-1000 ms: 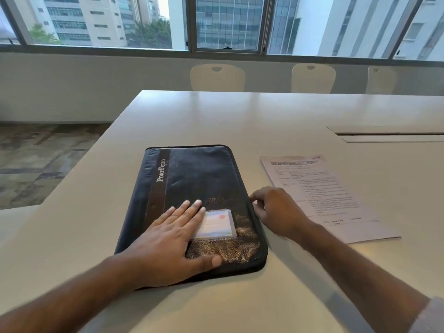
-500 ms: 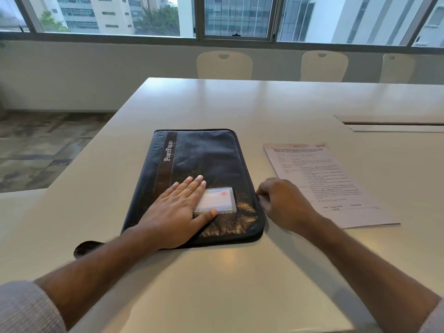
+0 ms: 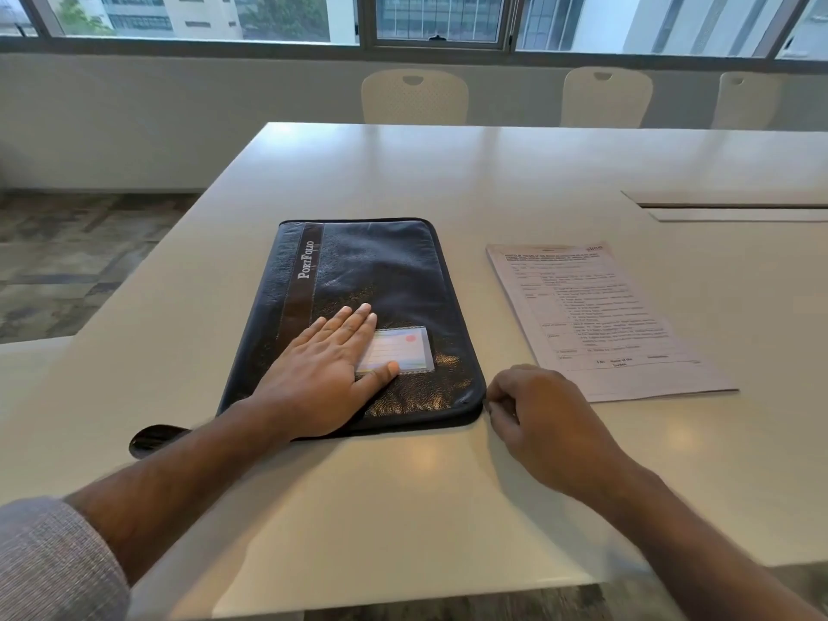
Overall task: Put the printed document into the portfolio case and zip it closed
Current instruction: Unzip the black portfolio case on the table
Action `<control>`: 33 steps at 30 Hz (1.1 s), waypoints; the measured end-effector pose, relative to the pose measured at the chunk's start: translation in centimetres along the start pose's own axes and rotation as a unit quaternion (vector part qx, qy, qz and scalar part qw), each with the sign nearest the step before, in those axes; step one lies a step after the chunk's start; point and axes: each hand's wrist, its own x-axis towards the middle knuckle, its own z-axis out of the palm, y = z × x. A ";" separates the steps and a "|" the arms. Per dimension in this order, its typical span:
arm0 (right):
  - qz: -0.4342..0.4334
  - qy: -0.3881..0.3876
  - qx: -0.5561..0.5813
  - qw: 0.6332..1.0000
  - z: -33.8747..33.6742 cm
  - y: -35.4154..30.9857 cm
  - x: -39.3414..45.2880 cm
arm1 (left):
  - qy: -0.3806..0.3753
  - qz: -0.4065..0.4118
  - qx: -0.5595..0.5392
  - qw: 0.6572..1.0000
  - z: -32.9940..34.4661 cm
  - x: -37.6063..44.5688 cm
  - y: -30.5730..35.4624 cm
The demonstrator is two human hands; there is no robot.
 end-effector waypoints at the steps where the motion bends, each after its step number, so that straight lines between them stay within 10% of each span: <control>1: 0.004 -0.001 0.006 1.000 0.2 -0.3 -0.4 | 0.002 -0.001 0.000 1.000 0.0 0.0 0.0; 33: 0.038 0.042 0.052 0.997 5.6 -10.0 -1.4 | -0.003 -0.014 -0.009 1.000 0.1 0.0 0.1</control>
